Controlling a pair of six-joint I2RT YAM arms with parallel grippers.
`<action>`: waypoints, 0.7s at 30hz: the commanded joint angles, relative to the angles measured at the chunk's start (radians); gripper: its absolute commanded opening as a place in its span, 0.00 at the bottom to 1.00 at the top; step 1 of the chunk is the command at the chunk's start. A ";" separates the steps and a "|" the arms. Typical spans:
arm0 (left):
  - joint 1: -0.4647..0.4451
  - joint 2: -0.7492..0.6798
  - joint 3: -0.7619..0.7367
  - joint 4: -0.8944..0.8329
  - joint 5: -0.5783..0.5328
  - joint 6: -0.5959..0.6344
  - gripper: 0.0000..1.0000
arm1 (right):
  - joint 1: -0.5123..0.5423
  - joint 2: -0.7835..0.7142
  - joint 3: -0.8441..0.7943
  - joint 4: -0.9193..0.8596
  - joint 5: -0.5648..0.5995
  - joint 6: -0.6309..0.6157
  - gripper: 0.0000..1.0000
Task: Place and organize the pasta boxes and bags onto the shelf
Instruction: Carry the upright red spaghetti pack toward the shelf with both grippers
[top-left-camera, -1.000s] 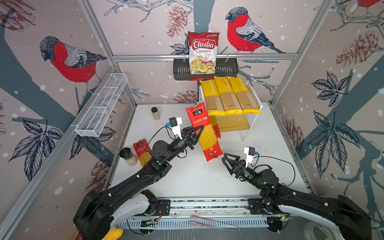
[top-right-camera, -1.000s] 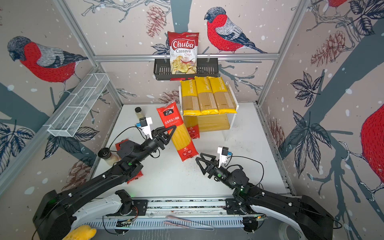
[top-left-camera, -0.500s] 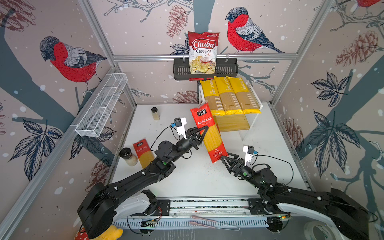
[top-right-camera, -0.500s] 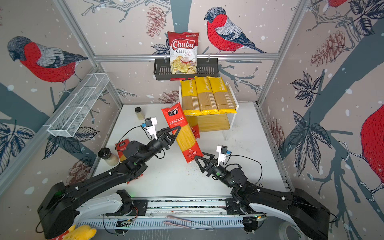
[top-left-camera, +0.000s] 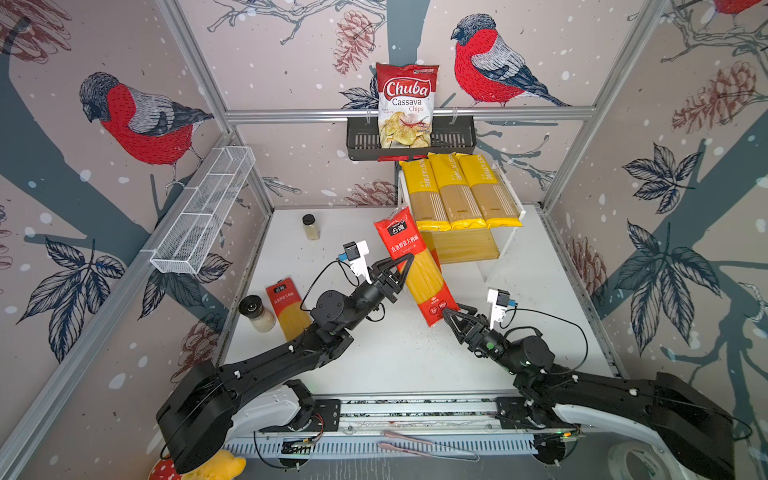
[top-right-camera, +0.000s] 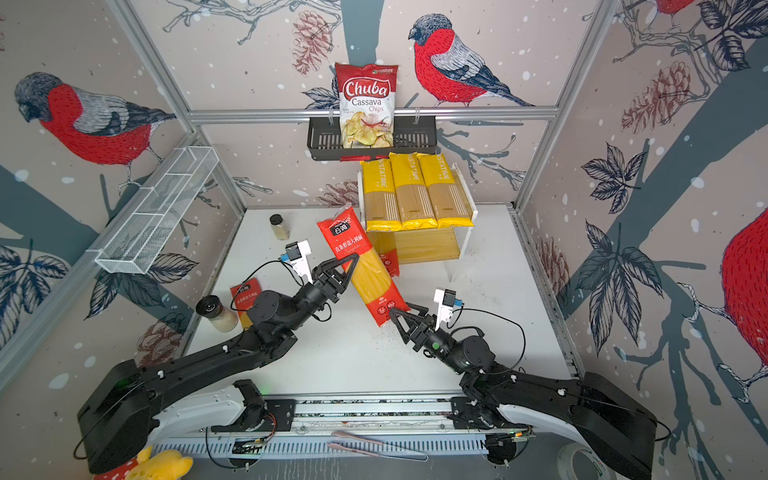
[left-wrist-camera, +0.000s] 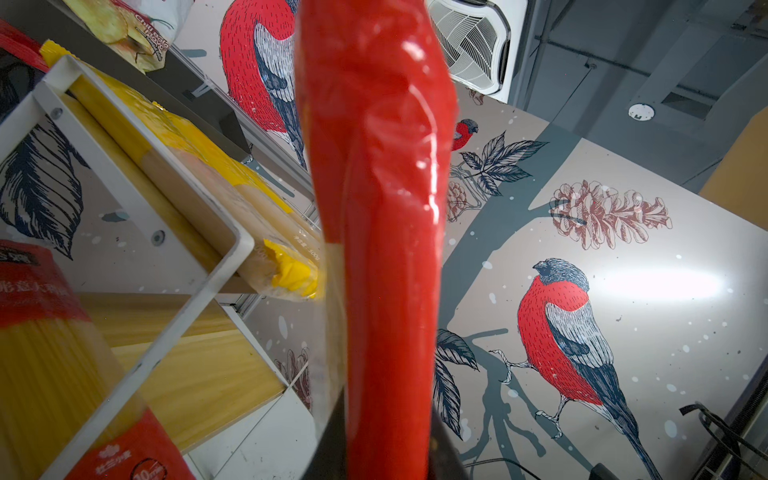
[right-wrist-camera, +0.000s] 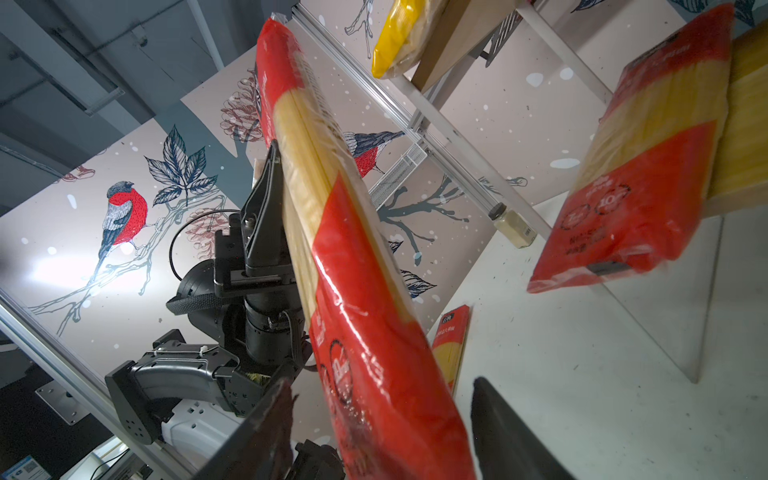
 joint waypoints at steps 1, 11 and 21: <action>-0.005 0.001 -0.002 0.198 -0.020 -0.018 0.10 | -0.004 -0.006 0.000 0.054 -0.018 0.023 0.67; -0.021 0.020 -0.027 0.220 -0.037 -0.028 0.11 | -0.023 -0.019 -0.015 0.055 -0.013 0.057 0.59; -0.032 0.029 -0.050 0.225 -0.056 -0.020 0.11 | -0.024 -0.030 -0.058 0.070 0.012 0.098 0.45</action>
